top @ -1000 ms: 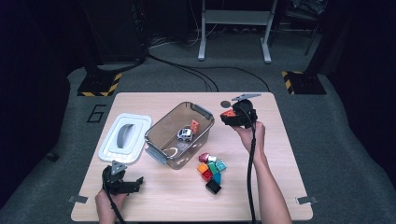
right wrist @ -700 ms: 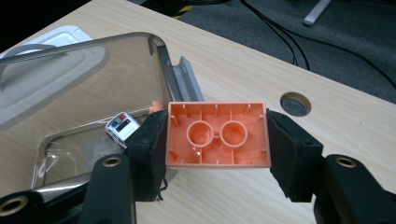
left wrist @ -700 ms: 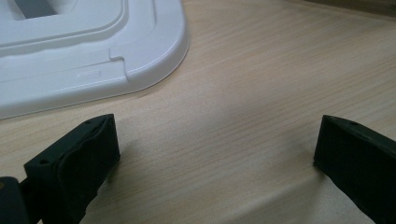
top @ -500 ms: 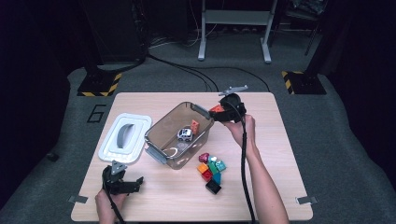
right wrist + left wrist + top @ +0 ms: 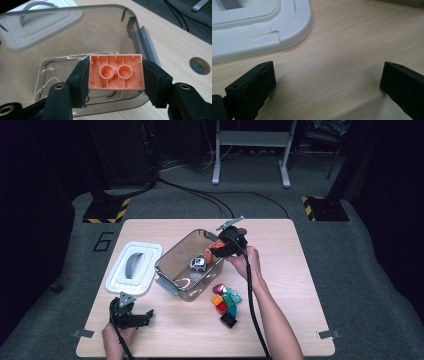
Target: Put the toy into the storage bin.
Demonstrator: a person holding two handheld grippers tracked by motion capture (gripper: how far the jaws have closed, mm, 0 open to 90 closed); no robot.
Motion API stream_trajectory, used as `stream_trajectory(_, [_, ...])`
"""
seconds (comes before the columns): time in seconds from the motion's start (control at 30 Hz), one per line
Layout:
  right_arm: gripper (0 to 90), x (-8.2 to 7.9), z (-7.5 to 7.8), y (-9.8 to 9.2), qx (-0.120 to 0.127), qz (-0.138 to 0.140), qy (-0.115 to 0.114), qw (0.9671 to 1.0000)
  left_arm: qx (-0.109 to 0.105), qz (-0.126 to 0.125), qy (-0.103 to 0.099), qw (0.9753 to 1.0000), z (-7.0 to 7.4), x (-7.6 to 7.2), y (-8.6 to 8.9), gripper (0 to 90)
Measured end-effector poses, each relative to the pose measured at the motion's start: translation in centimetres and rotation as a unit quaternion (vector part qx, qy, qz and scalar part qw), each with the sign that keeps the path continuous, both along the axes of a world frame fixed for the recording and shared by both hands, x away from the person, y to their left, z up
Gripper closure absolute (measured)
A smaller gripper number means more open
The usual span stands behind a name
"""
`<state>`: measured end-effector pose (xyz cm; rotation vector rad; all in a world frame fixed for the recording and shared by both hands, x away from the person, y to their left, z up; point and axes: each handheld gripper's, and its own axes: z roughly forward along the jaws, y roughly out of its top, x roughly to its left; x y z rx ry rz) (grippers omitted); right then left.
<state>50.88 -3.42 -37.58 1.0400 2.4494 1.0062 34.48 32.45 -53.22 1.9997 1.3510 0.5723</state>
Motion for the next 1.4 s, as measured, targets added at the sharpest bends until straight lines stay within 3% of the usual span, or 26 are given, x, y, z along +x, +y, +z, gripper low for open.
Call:
stream_trajectory(0.4, [42.9,-0.5,-0.9,0.1,-0.018,0.003,0.005,0.9998,-0.001,0.001,0.000,1.0000,0.0,0.0,0.0,0.0])
stream_trajectory(0.7, [34.6,-1.1,-0.3,-0.3,-0.039,0.002,-0.017,0.9991,0.004,-0.004,0.001,1.0000,0.1,0.1,0.1,0.0])
stream_trajectory(1.03, [20.4,-2.7,-0.1,-2.7,0.006,-0.022,-0.026,0.9994,0.004,-0.004,0.001,1.0000,0.1,0.1,0.1,0.0])
stream_trajectory(1.4, [17.0,-5.2,-3.5,-5.6,0.021,-0.033,-0.004,0.9992,0.001,0.000,0.000,1.0000,0.0,0.0,0.0,0.0])
